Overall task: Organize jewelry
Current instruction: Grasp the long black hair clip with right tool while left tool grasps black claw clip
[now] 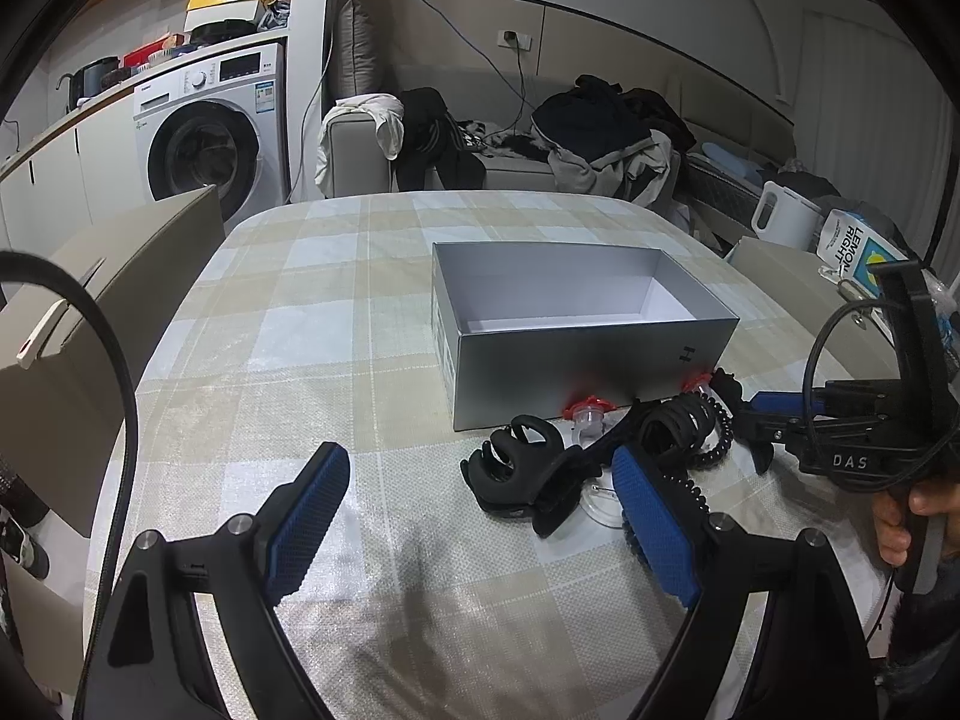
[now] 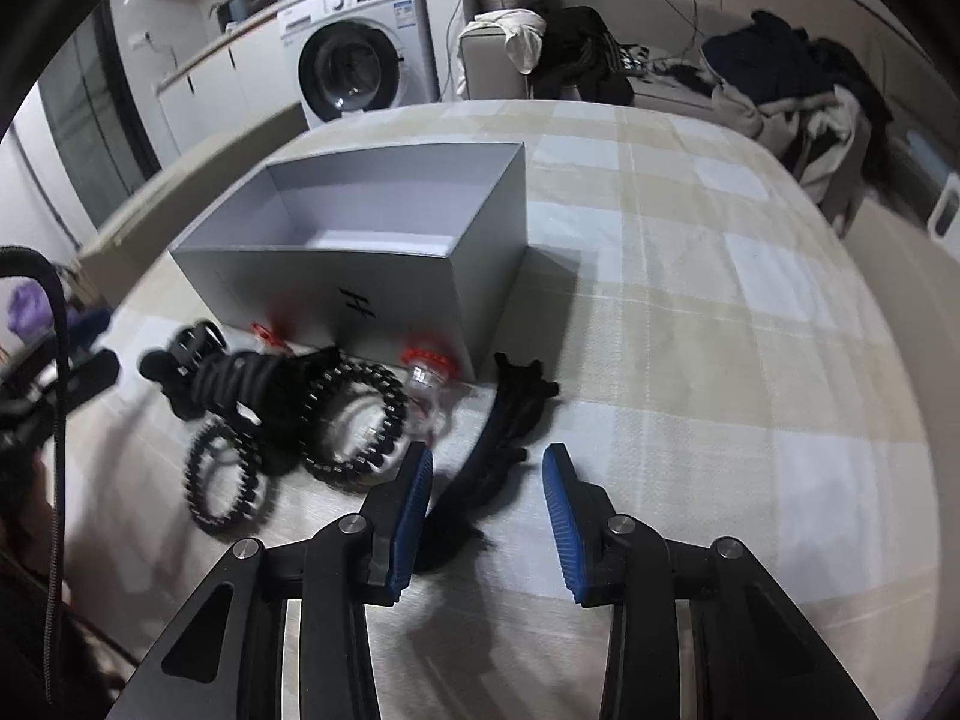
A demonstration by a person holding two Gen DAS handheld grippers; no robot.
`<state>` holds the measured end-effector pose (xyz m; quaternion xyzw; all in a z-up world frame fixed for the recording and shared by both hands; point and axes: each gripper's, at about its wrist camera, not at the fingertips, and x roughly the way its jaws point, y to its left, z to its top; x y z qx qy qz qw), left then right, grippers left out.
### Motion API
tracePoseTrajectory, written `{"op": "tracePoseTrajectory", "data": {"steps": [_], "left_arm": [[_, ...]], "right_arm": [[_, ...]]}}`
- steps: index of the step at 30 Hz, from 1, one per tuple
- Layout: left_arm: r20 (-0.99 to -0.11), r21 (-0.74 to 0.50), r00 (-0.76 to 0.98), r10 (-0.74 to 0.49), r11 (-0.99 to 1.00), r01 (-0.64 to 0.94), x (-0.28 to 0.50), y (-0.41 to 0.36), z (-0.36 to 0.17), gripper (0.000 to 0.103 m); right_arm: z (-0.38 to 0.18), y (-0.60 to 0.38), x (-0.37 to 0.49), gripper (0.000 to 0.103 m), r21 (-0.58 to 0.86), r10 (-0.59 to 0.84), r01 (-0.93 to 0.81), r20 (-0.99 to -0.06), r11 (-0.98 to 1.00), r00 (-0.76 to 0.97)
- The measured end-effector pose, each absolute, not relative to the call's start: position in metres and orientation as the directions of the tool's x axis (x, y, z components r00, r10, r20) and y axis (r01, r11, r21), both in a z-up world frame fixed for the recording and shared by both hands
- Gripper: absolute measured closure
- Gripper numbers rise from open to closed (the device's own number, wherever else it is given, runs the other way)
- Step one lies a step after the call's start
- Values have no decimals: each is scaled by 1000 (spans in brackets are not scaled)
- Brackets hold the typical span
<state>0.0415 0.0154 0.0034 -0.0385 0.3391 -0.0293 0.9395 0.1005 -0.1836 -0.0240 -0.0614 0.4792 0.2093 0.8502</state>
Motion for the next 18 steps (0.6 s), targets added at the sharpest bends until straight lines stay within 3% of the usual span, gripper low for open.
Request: {"op": "tracePoseTrajectory", "data": {"steps": [10,12,16,18], "left_arm": [[-638,-89,766,-81,996,31,42,15,3,17],[-640,-91,764,-84,995,34,42,15,2,17],[-647,-87,757,-87,995,40,43,14,0,17],[-654,-87,751,-89,995,42,43,13,-3,17]], "right_arm": [[-24,-198,105,68,62,252,-382,-846,922,471],[-25,-196,104,70,48,242,-382,-843,923,480],[-25,-193,103,86,16,229,-407,-846,913,482],[-25,-194,102,86,24,239,-415,-848,909,473]]}}
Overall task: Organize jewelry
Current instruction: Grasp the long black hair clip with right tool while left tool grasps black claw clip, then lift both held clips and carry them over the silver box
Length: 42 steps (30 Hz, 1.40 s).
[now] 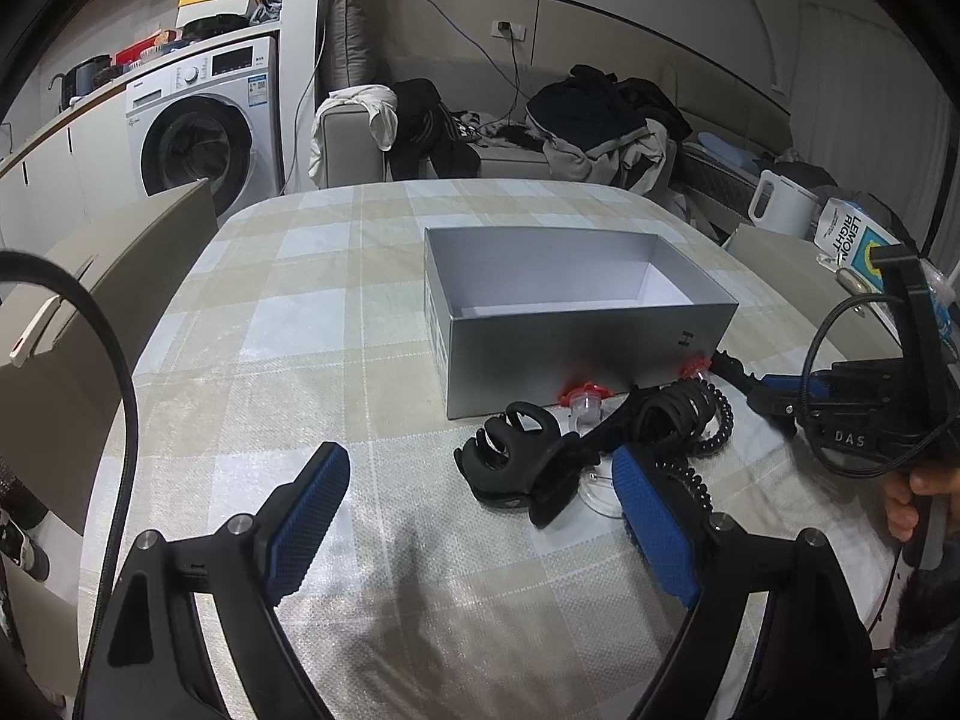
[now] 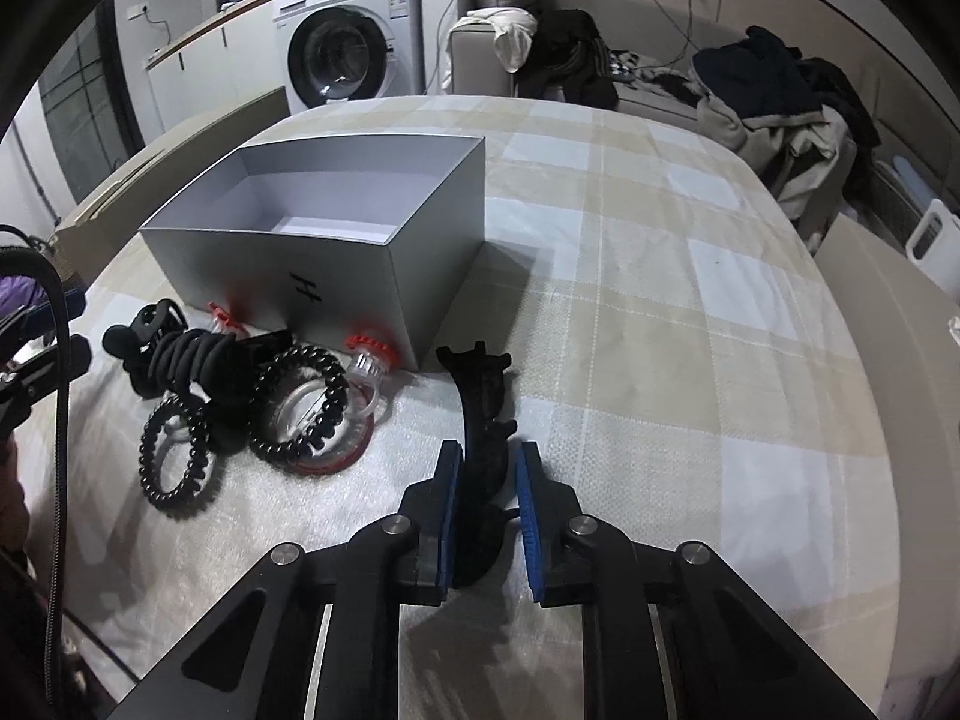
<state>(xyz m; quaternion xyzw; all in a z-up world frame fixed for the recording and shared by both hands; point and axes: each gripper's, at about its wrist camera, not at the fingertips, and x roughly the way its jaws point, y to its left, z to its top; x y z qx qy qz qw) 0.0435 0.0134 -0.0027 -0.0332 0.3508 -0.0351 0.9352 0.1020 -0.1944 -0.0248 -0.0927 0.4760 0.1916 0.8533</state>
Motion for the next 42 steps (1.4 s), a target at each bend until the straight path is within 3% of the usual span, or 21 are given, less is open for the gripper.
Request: {"op": "tracePoseTrajectory", "data": {"steps": [18,24,26,42], "left_arm": [[-697,-107,706,-123,992,67,50,7,-12,17],[-711,-152,683,-167,985,83,56,4,-14,46],[-720,-159,672,-172,984,82,56,3,-16,62],[-678,-144,715,-170,985,97,47,5,-2,64]], "right_arm": [[15,-217,100,87,137,363,-407,-752,903,551],[17,-216,97,87,151,381,-416,-741,897,553],[19,-216,97,87,150,382,-417,-738,896,556],[26,-220,95,87,183,418,-425,-711,886,565]]}}
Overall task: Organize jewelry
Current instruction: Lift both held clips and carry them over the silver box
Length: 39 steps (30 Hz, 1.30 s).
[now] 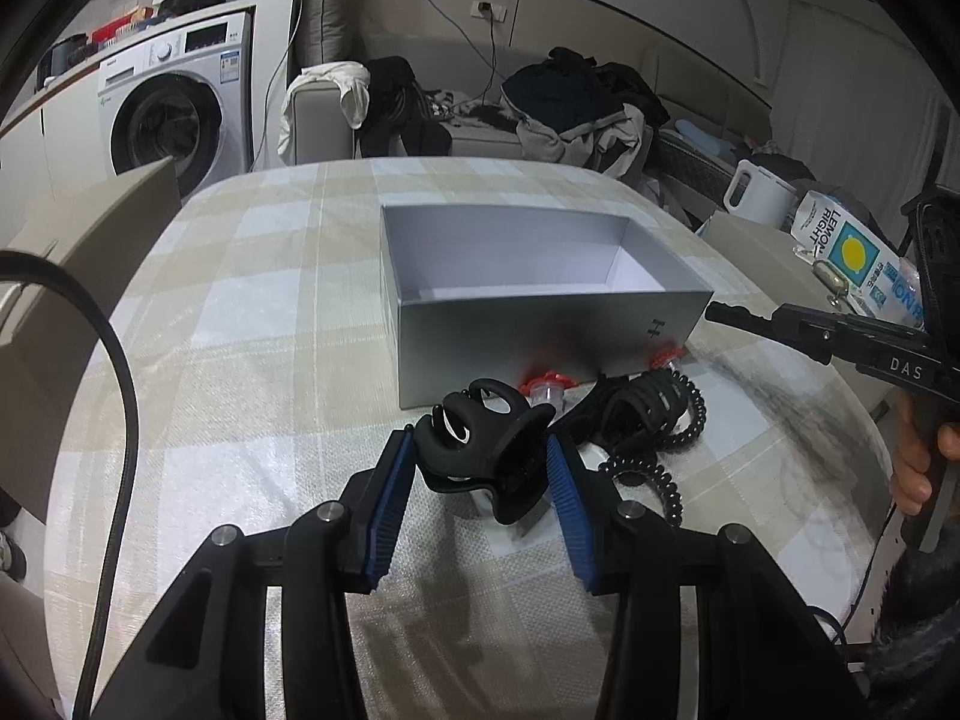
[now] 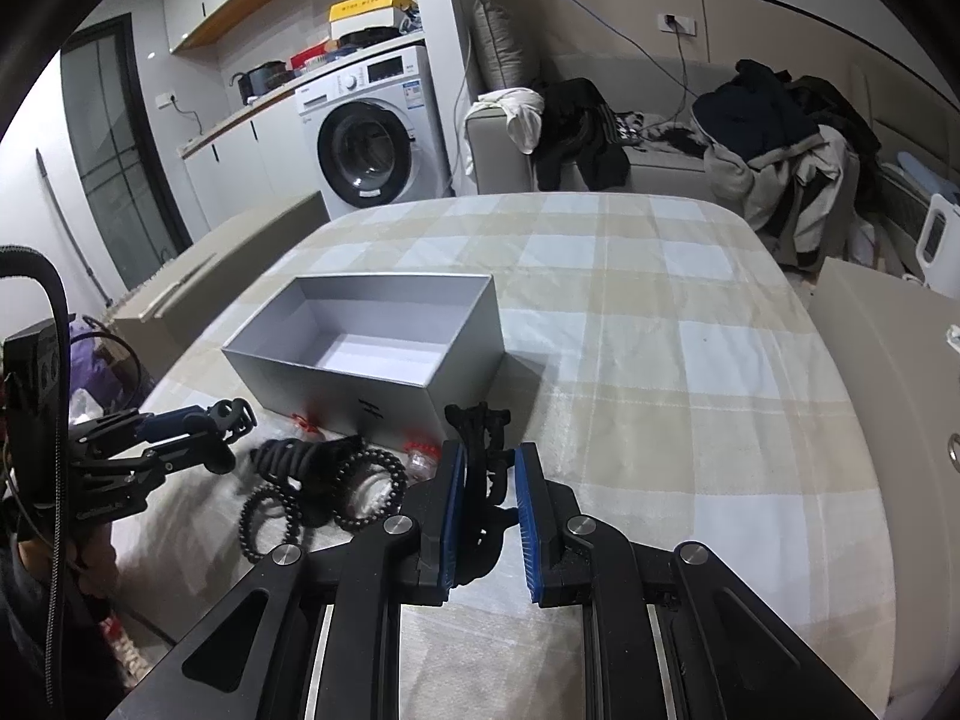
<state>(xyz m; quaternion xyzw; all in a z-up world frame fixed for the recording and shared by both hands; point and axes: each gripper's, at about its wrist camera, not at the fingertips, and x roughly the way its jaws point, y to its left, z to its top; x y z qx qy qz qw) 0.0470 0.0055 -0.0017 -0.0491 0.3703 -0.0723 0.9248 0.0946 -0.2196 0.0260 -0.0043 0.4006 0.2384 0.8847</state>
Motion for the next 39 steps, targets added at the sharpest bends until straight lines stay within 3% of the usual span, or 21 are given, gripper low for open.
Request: {"op": "tracePoseTrajectory", "data": {"steps": [4,7,11,16,18,20,21,27,31,33,39], "left_arm": [[-645,-145,745,-172,984,101,43,6,9,64],[-614,-151,769,-176,983,105,38,7,18,64],[-591,-149,788,-173,983,105,34,6,25,64],[-609,-156,774,-172,983,96,42,7,19,64],[-611,-160,772,-174,983,95,42,7,19,64],[-611,-160,772,-174,982,95,42,8,19,64],[-611,-162,772,-176,982,95,41,8,19,64],[-608,-172,774,-180,981,93,41,9,19,64],[-602,-172,779,-174,981,86,39,11,21,64],[-595,-181,784,-177,980,84,37,13,23,64],[-579,-177,797,-172,981,83,35,14,28,64]], "right_arm": [[32,-221,92,87,221,457,-435,-686,873,566],[37,-221,90,103,243,481,-444,-667,862,569],[34,-214,89,103,193,444,-441,-678,876,586],[9,-210,100,100,176,389,-421,-774,890,499],[3,-212,102,92,183,378,-404,-791,896,482],[-2,-213,103,68,164,351,-391,-805,906,477],[-5,-213,103,68,169,357,-396,-809,903,467],[-21,-202,100,69,103,303,-423,-847,900,437],[-24,-195,97,82,19,242,-425,-844,905,478],[-23,-197,96,86,23,252,-435,-842,900,476],[-3,-211,94,86,99,329,-433,-802,896,498]]}}
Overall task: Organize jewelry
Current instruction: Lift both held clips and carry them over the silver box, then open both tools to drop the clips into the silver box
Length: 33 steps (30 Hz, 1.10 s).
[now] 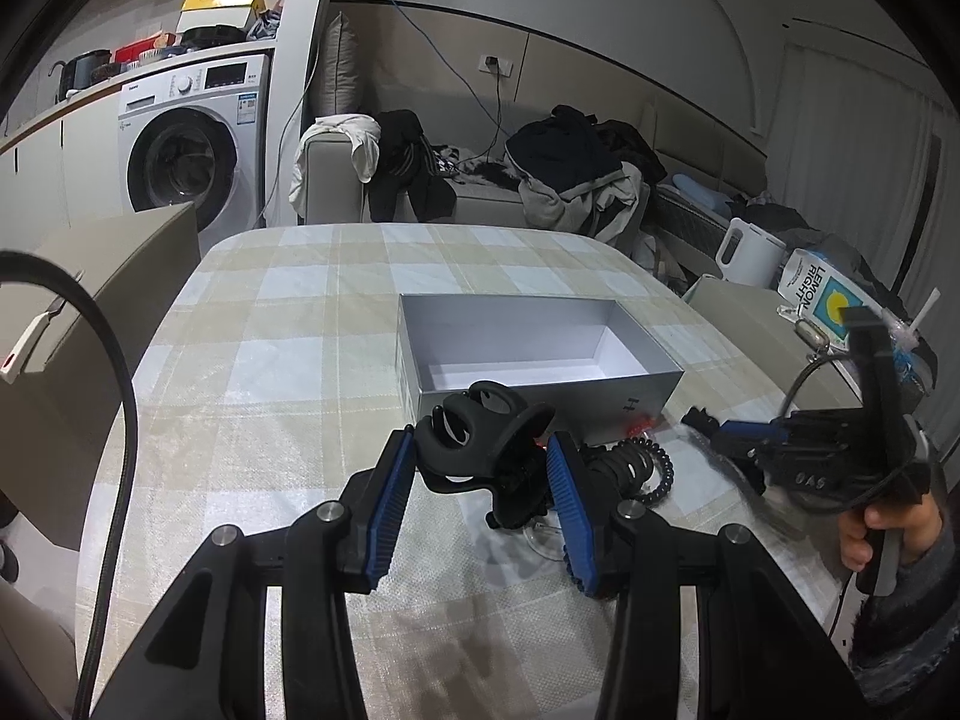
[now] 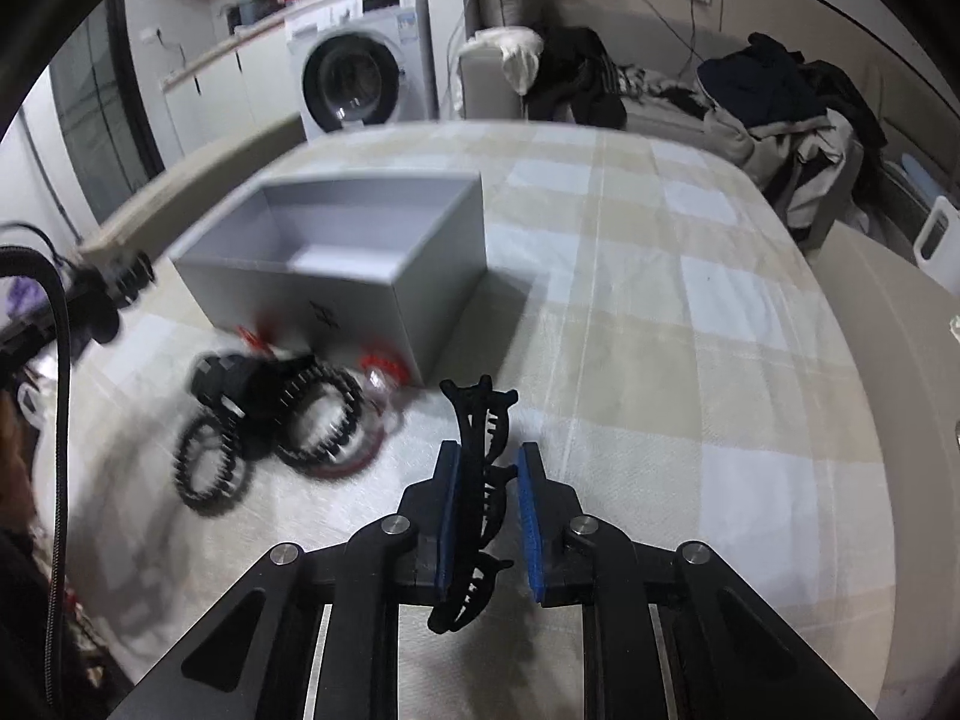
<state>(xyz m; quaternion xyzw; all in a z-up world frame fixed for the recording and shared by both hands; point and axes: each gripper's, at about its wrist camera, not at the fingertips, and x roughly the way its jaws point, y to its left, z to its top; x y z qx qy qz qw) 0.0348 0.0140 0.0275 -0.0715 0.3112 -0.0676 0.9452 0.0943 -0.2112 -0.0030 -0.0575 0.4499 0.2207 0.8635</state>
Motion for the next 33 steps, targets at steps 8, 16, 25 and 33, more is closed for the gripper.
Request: {"op": "tracePoseTrajectory", "data": {"steps": [8,16,25,33], "left_arm": [[-570,-167,805,-167,982,86,35,12,28,64],[-543,-164,825,-159,983,81,48,10,42,63],[-549,-148,825,-137,987,66,77,14,44,63],[-560,-153,818,-136,986,59,92,12,38,63]], "right_arm": [[35,-214,87,86,239,491,-470,-685,850,538],[57,-208,102,86,342,580,-478,-600,809,551],[51,-189,145,86,416,601,-437,-602,798,525],[36,-182,171,86,467,612,-395,-597,791,519]]}}
